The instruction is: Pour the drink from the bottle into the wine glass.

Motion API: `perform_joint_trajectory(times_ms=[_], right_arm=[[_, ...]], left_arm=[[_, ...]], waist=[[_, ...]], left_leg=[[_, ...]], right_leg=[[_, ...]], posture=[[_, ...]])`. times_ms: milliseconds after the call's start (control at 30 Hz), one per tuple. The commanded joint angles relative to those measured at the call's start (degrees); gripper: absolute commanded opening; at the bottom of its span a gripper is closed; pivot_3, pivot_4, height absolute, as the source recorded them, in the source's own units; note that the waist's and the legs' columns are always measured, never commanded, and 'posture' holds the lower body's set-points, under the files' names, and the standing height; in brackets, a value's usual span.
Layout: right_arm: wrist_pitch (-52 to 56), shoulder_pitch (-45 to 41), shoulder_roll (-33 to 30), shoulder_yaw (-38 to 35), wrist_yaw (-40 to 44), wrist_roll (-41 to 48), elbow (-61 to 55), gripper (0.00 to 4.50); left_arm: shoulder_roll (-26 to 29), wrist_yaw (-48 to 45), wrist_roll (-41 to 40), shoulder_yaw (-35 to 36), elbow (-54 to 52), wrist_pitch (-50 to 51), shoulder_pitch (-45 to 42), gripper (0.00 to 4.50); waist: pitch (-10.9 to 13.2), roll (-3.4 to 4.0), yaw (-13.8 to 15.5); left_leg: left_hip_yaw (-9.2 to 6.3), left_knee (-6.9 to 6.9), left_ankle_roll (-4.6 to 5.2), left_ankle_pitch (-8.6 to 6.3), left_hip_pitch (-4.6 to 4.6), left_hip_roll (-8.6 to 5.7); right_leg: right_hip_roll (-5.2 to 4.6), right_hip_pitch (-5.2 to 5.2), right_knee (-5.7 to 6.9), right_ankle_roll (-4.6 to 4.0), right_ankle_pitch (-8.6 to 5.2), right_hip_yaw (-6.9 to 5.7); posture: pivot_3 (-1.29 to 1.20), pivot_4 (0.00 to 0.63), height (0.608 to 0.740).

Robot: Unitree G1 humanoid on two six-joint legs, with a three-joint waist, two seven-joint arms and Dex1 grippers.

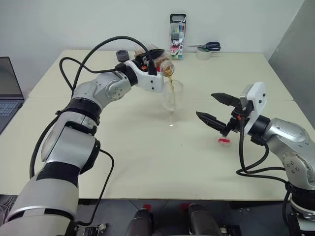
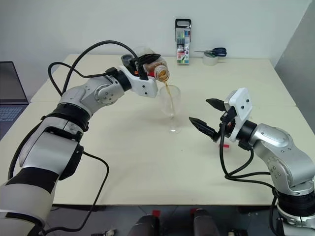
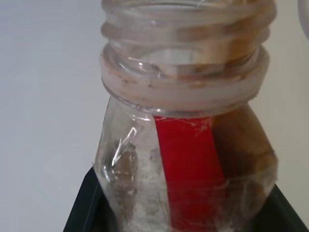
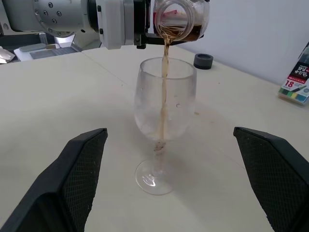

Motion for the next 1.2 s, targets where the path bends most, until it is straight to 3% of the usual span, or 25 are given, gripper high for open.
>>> perform_joint_trajectory(times_ms=[33, 1200], right_arm=[[-1.0, -0.5, 0.0, -0.5, -0.3, 0.4, -1.7, 4.50], [0.6, 1.5, 0.6, 0.4, -1.4, 3.6, -5.7, 4.50]], left_arm=[[1.1, 2.4, 0.4, 0.2, -0.7, -0.3, -3.5, 1.81], [1.0, 5.5, 2.3, -2.1, 1.6, 0.0, -5.6, 1.81]], waist=[[0.0, 0.00, 0.0], [0.0, 0.00, 0.0]], left_leg=[[0.00, 0.00, 0.00, 0.00, 0.00, 0.00], [0.02, 0.02, -0.02, 0.01, 0.01, 0.00]], right_leg=[[0.00, 0.00, 0.00, 0.00, 0.00, 0.00], [-0.01, 0.00, 0.03, 0.00, 0.00, 0.01]], posture=[[0.00, 0.150, 0.740], [0.00, 0.150, 0.740]])
